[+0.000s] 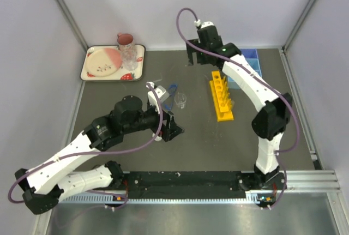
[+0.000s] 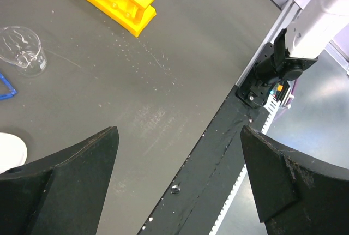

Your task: Organize the chemistry lab equipment

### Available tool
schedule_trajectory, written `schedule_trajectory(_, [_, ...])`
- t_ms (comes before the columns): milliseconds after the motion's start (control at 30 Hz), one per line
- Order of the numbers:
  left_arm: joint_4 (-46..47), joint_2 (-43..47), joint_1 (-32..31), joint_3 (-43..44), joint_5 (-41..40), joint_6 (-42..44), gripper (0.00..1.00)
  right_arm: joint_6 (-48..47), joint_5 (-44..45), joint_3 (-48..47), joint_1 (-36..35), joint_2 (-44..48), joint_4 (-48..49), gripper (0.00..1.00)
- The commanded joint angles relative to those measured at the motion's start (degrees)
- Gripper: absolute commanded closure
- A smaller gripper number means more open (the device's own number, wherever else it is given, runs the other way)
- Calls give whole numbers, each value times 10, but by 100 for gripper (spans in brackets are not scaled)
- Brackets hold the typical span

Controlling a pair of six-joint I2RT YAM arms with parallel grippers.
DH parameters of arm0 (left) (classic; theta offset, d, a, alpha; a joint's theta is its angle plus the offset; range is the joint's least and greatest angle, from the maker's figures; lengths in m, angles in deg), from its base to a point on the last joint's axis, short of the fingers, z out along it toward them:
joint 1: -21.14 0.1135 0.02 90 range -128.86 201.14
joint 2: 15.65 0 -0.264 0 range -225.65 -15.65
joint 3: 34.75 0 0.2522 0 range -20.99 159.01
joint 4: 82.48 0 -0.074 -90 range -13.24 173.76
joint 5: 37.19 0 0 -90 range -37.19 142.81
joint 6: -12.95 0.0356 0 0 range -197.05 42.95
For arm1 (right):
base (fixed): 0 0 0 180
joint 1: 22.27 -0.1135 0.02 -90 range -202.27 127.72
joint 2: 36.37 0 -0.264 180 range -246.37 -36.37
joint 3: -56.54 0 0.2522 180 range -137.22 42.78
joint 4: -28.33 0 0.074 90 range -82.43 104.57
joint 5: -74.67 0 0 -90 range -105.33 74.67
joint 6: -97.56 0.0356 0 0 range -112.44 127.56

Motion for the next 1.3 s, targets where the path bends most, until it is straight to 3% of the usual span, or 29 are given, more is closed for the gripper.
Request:
schedule_trajectory(0, [25, 20, 4, -14, -10, 0, 1, -5, -35, -69, 4, -65, -20, 1])
schedule_trajectory(267, [24, 36, 6, -33, -8, 3, 1, 0, -34, -112, 24, -161, -8, 1])
schedule_trajectory(667, [25, 31, 13, -45, 4, 7, 1, 14, -61, -132, 63, -225, -3, 1])
schedule_trajectory(967, [34, 21, 20, -50, 13, 8, 1, 16, -57, -82, 63, -228, 1, 1])
schedule_trajectory(1267, [29, 34, 24, -55, 15, 4, 1, 21, -32, 30, 63, -172, 32, 1])
